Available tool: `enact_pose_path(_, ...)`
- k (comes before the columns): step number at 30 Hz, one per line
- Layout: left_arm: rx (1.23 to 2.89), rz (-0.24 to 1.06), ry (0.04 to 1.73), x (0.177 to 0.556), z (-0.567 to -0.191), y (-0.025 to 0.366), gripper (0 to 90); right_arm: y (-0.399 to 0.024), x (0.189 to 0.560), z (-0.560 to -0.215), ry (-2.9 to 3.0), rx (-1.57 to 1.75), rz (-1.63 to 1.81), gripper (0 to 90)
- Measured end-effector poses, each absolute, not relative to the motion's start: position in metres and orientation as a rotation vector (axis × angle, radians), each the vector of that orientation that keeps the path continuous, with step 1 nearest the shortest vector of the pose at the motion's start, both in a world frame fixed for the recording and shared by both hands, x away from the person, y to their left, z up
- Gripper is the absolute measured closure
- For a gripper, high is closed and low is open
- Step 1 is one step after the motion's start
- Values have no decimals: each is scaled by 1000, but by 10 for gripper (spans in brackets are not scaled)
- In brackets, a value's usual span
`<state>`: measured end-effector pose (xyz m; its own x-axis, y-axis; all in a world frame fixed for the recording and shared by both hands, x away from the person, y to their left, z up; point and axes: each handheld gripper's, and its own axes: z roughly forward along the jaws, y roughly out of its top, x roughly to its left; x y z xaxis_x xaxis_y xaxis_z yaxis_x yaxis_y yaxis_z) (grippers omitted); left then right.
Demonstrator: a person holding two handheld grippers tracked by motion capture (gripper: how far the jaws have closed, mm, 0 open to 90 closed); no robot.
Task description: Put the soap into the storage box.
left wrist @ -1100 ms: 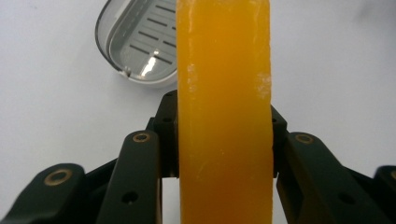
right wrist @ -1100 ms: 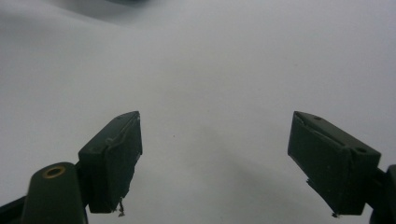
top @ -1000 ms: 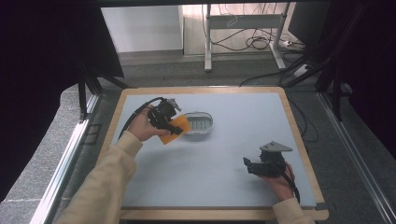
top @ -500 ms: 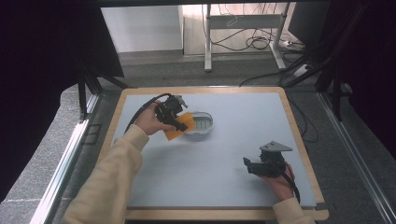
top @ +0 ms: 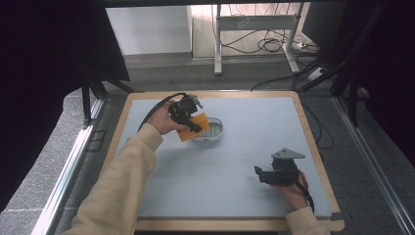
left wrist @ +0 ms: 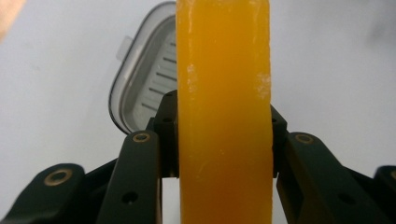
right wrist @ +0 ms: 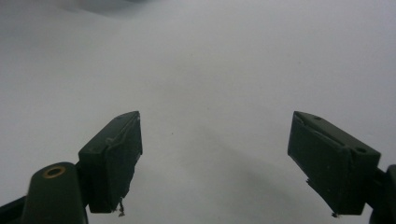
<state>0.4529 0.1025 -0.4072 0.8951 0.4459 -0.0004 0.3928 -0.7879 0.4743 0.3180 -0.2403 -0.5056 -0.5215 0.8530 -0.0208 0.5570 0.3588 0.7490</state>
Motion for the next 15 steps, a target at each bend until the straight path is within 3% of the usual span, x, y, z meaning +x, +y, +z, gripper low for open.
enact_pose_path(15,2620,145,518,464,-412,90,621,-240,318,-505,2217,1232,991,181)
